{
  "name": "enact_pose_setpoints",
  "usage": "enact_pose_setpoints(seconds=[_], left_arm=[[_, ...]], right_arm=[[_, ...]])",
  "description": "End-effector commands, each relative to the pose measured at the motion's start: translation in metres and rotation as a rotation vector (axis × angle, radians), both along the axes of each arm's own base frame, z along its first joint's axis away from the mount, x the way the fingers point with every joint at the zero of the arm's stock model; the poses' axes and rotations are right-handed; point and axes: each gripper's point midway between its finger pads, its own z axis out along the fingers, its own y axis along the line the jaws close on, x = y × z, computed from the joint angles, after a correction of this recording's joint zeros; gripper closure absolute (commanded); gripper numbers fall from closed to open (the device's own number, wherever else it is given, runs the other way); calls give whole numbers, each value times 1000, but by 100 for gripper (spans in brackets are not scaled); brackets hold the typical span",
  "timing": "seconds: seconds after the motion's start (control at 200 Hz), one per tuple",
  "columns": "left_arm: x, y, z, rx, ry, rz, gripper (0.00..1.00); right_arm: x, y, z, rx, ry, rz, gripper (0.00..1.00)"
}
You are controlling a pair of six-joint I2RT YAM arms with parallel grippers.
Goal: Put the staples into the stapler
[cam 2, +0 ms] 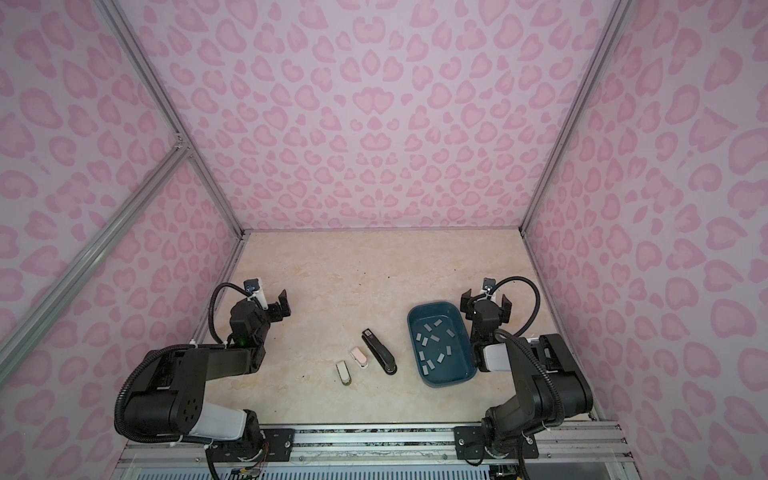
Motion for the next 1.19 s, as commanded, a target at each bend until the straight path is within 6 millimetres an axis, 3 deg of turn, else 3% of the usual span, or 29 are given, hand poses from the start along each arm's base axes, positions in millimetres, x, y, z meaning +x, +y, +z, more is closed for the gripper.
enact_pose_setpoints(seconds=[0.0,0.095,0.17,0.28,0.465,0.51,0.6,0.725,0.825,0.91,1.045,1.14,1.19], left_arm=[[10,-4,17,12,-7,-27,2],[19,-2,25,-2,114,14,2],[21,-12,39,-11,112,-25,2],[5,-20,70,-12,4,-30,2],[-19,-23,124,-223,-69,-4,2],[-22,-21,131,-269,-61,25,2],[-29,-16,127,-392,13,104,2],[-22,-66,143,-492,5,-182,2],[-17,-72,143,-473,70,-212,2],[-18,-80,147,-444,73,-271,2],[-34,-73,174,-398,-48,-270,2],[-50,-67,200,-354,-158,-262,2],[-56,-58,203,-358,-199,-215,2]], right_arm=[[-7,-13,22,-16,-78,-86,1],[-11,-27,30,18,-29,-184,1],[-9,-31,34,76,44,-182,1],[-15,-34,42,121,82,-205,1],[-38,-48,67,231,105,-343,1],[-36,-39,69,292,113,-294,1],[-26,-13,80,412,75,-149,1],[-23,23,96,480,14,-55,1],[-18,51,102,423,12,16,1],[-14,69,94,376,36,81,1],[-8,83,77,341,58,137,2],[-6,88,76,290,66,151,3],[-7,92,77,246,76,158,3]])
